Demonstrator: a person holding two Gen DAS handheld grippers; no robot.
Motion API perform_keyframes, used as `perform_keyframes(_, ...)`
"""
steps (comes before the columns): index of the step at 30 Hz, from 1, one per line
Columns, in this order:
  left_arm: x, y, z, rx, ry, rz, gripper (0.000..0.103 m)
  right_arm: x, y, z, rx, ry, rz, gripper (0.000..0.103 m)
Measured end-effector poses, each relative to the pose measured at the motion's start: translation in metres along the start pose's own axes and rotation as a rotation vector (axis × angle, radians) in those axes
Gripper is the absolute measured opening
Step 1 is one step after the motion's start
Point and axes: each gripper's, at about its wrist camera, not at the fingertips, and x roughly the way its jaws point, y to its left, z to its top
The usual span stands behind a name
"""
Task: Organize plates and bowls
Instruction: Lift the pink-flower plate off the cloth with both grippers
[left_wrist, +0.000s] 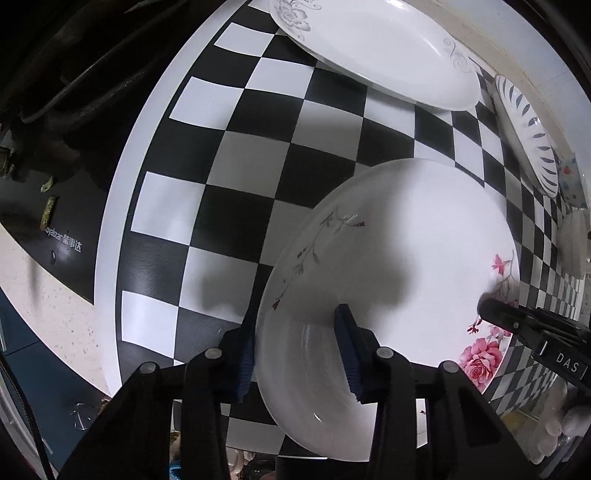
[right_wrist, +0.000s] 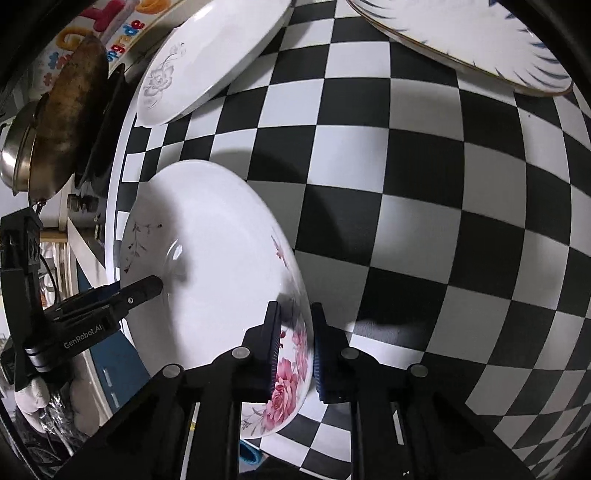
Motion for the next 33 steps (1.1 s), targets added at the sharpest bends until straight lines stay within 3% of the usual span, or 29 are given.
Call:
perform_keyframes(9, -0.032, -0.029, -0.016, 0.05, -0.037, -0.016, 0.037, -0.02, -0.018, -0.014, 0.011, -0.027, 0.011, 0.017)
perform_keyframes(18, -0.054, -0.099, -0.023, 0.186, -0.08, -0.058, 0.037, -0.085, -0.084, -0.041, 0.093, -0.119, 0.019, 0.017)
perform_keyframes(25, -0.028, -0.167, -0.012, 0.27, -0.064, -0.075, 0.037, -0.118, -0.14, -0.061, 0.175, -0.172, -0.003, 0.017)
perform_keyframes(33, 0.001, -0.197, -0.011, 0.298, -0.027, -0.076, 0.037, -0.114, -0.176, -0.071, 0.232, -0.181, -0.043, 0.017)
